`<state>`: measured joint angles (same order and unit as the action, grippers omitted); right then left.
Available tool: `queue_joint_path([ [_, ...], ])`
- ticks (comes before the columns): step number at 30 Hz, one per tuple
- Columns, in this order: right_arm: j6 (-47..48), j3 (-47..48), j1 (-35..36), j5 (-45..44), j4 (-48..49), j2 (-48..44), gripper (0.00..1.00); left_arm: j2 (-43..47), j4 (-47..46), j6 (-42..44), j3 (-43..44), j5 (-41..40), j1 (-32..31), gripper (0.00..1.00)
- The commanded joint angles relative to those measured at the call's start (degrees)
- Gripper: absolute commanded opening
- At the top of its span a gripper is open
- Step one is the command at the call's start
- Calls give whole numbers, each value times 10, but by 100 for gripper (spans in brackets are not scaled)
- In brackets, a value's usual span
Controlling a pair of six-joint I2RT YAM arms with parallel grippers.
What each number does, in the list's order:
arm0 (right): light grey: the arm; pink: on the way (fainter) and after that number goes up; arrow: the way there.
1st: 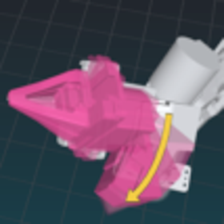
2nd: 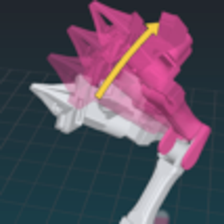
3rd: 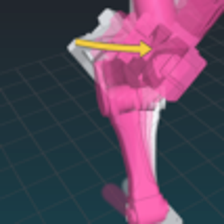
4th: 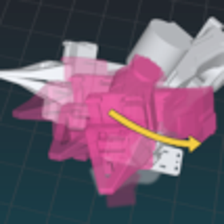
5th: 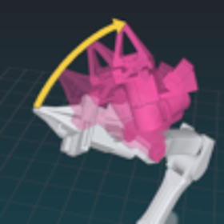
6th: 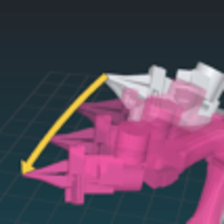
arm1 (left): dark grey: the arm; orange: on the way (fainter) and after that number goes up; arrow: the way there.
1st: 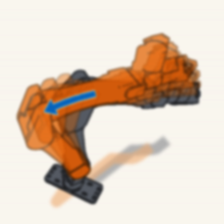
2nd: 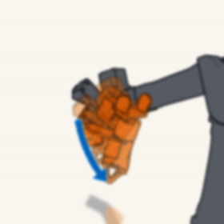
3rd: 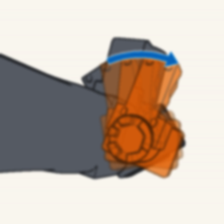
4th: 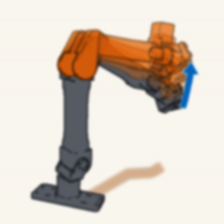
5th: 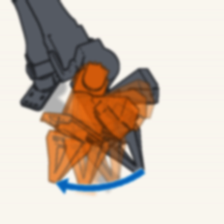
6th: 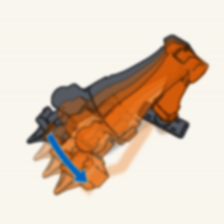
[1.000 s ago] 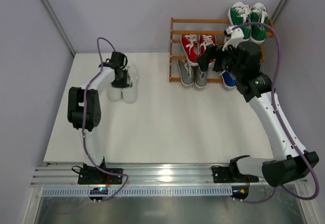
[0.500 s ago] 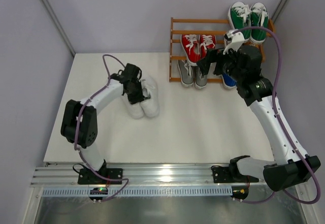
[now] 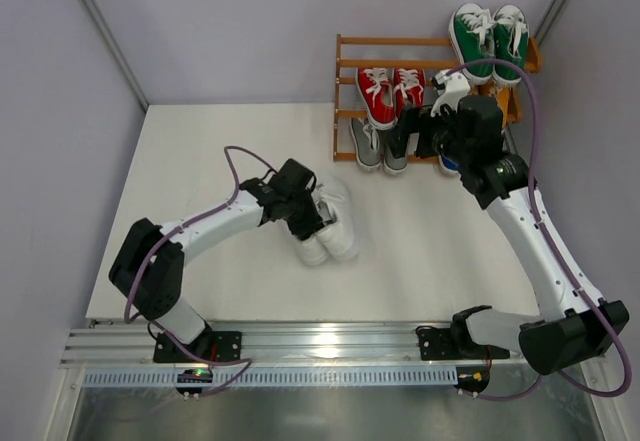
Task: Place and organize the shoes onto the shoe shelf
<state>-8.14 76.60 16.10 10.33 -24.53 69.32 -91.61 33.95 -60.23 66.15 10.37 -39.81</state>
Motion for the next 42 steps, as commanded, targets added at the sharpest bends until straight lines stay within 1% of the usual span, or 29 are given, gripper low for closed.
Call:
queue_joint_path([
  [1,-17,27,17,-25,-55,27,97,-8,-112,-110,-22,74,-30,8],
  [3,-14,35,29,-38,-81,32,97,-18,-139,-128,-28,96,-35,19],
  [4,-13,36,43,-52,-84,31,98,-16,-143,-125,-23,95,-38,37],
  [6,-12,36,54,-68,-96,24,100,4,-125,-105,-16,73,-38,54],
  [7,-12,35,63,-78,-102,23,100,13,-117,-98,-15,60,-38,69],
  [10,-18,20,74,-83,-111,13,100,53,-94,-80,-15,24,-36,89],
  [12,-21,8,82,-86,-112,2,100,70,-68,-73,-8,18,-29,91],
  [14,-23,-7,94,-90,-116,-3,100,100,-43,-51,4,-7,-24,93],
  [16,-29,-28,103,-92,-114,-13,100,139,-11,-25,22,-46,-22,93],
  [19,-40,-64,124,-87,-101,-25,100,178,29,-4,42,-78,-9,93],
  [21,-53,-85,152,-87,-83,-29,100,215,44,18,48,-98,12,93],
  [23,-76,-124,173,-80,-62,-28,100,253,56,43,46,-144,41,96],
  [24,-83,-137,188,-78,-40,-26,100,266,58,52,43,-155,51,99],
  [25,-92,-163,211,-77,-27,-18,100,276,58,62,33,-163,73,100],
  [28,-125,-198,248,-101,5,-7,100,300,68,84,16,-148,123,100],
  [31,-156,-231,262,-123,55,1,100,306,81,94,-1,-135,148,100],
  [34,-171,-232,278,-130,69,31,100,314,84,96,-17,-133,152,100],
  [41,-197,-230,294,-112,100,100,100,327,86,96,-50,-141,154,100],
  [42,-199,-227,300,-114,98,120,100,328,88,98,-52,-141,154,100],
])
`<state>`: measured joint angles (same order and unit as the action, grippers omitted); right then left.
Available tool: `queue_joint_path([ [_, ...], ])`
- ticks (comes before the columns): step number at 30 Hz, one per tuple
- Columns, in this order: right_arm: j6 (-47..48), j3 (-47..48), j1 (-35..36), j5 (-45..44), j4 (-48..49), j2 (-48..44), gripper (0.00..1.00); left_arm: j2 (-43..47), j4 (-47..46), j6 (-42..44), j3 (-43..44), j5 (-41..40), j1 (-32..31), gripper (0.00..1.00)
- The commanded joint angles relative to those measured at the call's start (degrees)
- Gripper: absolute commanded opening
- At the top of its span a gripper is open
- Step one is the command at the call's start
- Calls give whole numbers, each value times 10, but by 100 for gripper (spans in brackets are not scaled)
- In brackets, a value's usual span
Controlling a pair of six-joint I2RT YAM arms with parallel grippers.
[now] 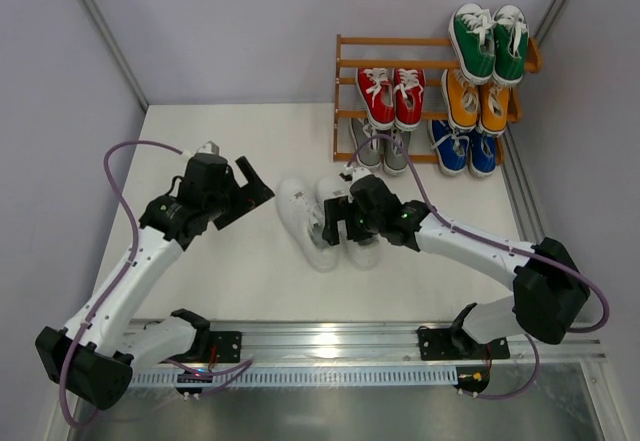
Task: Place and organize the shoes onto the shoe shelf
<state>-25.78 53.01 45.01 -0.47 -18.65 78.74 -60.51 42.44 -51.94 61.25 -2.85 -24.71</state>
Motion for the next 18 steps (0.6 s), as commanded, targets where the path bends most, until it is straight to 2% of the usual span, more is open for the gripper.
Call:
queue_joint_path([
  [1,-26,16,13,-15,33,37,100,18,4,16,-3,-10,4,100],
  [10,-52,81,26,-75,-48,152,100,21,10,23,-7,-2,18,100],
  [18,-18,106,40,-118,-217,129,100,40,25,39,-7,0,33,100],
])
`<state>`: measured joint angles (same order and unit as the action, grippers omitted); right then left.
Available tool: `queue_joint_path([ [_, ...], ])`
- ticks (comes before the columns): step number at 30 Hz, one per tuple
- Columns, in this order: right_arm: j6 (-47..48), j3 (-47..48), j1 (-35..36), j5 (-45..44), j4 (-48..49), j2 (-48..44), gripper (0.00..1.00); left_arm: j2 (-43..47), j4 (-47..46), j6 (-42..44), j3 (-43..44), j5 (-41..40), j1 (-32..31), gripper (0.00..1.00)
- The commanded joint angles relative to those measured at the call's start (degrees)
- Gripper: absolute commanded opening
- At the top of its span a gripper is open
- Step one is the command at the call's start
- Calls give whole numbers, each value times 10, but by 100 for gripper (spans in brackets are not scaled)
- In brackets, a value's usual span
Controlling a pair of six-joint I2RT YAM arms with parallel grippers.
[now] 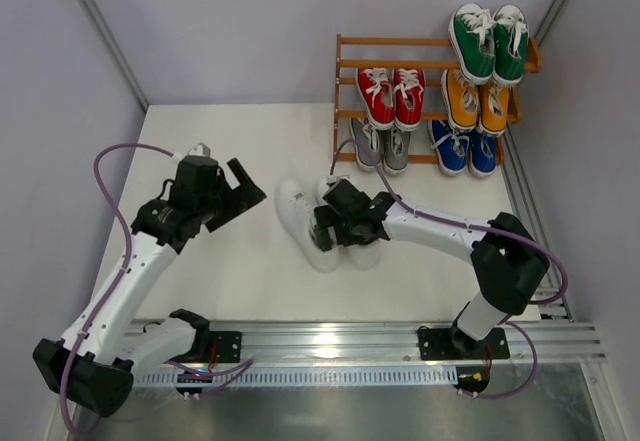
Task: Place and organize the shoes onto the shoe shelf
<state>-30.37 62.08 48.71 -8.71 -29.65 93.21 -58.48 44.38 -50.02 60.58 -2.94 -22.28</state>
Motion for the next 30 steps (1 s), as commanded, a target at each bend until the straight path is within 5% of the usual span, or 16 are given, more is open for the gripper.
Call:
queue_joint_path([
  [1,33,16,3,-37,-126,-17,100,23,5,22,1,2,12,100],
  [7,81,-7,4,24,-190,-36,100,21,-1,24,0,12,23,100],
  [17,107,5,4,136,-159,-51,92,12,-10,21,0,28,33,100],
  [27,117,82,4,101,-106,36,98,11,-11,18,-1,42,38,100],
  [30,122,93,4,115,-98,47,91,14,-5,19,0,39,40,100],
])
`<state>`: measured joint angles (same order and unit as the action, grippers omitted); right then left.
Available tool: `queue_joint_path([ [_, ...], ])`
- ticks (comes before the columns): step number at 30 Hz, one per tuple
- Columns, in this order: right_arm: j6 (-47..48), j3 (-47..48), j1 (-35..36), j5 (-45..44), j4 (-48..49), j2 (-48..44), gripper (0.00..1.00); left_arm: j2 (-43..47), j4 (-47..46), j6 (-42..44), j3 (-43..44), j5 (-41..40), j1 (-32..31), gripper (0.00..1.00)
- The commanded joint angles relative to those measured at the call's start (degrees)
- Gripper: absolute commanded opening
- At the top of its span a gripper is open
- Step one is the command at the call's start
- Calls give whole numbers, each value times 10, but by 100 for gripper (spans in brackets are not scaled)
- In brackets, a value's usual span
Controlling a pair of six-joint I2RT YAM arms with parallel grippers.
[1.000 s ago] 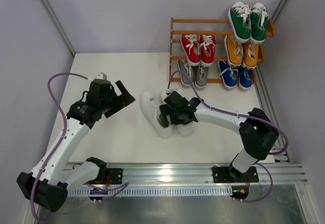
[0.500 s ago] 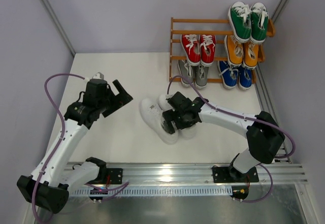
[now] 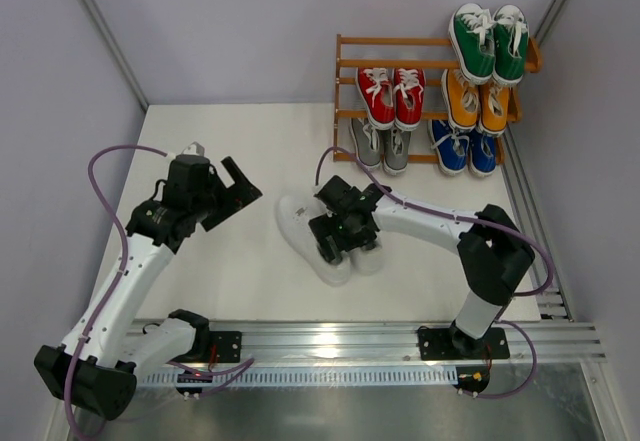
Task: Place and organize the shoes onto the shoe shelf
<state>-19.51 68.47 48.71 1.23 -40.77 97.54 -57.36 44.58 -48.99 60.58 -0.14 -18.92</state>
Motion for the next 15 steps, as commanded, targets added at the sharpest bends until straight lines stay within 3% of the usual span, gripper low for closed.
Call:
queue_joint_path([
  [1,14,27,4,18,16,6,87,7,-5,8,-1,10,7,100],
  [2,16,25,4,23,22,7,83,9,-4,8,-3,8,7,100],
  [3,16,18,4,28,24,8,71,11,-4,7,-4,8,10,100],
  [5,16,8,4,33,26,7,57,16,-3,8,-7,8,12,100],
  [6,16,-5,4,36,29,6,46,16,-2,8,-9,8,13,100],
  [7,15,-12,4,38,31,4,26,17,-2,8,-10,8,14,100],
  [9,11,-28,4,38,31,-9,9,16,-4,7,-12,9,15,100],
  [10,11,-32,4,36,29,-16,4,16,-4,7,-12,11,15,100],
  [15,24,-22,4,13,3,-94,4,10,-15,7,-11,18,17,100],
])
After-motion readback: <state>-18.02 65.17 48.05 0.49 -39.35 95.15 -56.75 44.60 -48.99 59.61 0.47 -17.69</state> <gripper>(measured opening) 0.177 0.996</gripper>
